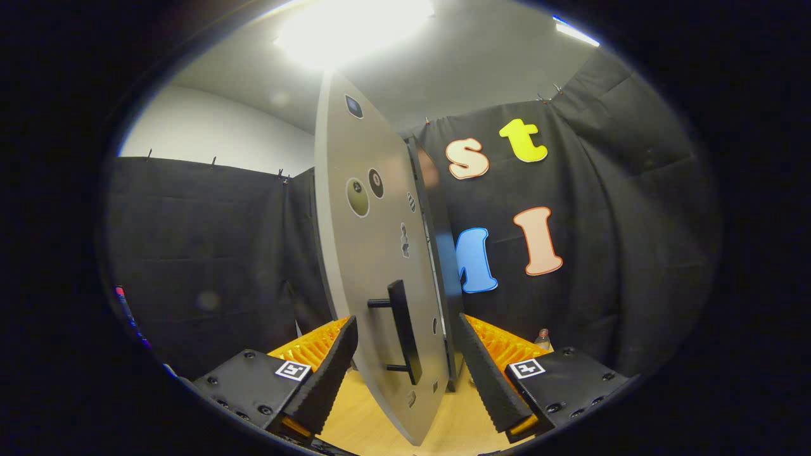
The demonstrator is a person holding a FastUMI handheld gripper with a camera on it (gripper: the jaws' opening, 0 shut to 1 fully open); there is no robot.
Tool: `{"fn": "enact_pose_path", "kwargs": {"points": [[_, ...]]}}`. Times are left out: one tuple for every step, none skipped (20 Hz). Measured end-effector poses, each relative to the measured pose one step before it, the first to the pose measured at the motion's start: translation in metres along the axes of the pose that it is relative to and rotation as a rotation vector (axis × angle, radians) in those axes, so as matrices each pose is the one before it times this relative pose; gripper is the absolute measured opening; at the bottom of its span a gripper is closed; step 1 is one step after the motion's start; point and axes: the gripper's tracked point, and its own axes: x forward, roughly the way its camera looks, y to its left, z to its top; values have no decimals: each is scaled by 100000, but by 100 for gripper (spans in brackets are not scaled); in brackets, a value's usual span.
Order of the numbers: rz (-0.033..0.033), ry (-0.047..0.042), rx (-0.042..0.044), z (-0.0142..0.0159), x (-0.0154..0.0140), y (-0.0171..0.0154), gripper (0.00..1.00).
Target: Open the shoe cabinet door, grab the shoes and put them into the shoe cabinet, then close the shoe cabinet door.
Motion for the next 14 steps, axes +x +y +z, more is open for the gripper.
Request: {"fn": "enact_pose_path", "kwargs": {"points": [[1562, 1125, 817, -296, 551, -460, 98], [2443, 1127, 1125, -360, 584, -126, 97], [2567, 1249, 700, -354, 377, 72, 97], [3371, 1868, 111, -620, 433, 275, 97], [2549, 1630, -499, -561, 435, 251, 97], [2745, 2300, -1037, -582, 451, 183, 97], [1515, 199, -1623, 35, 48, -4, 97], [2217, 650, -1324, 104, 342, 130, 97], [1941, 276, -1072, 77, 181, 211, 97], [1975, 379, -896, -41, 48, 108, 97], [1582, 165, -494, 56, 137, 66, 97], [1851, 372, -77, -63, 202, 254, 97], [1373, 112, 83, -18, 142, 155, 97], [1480, 198, 98, -41, 215, 216, 97]]}}
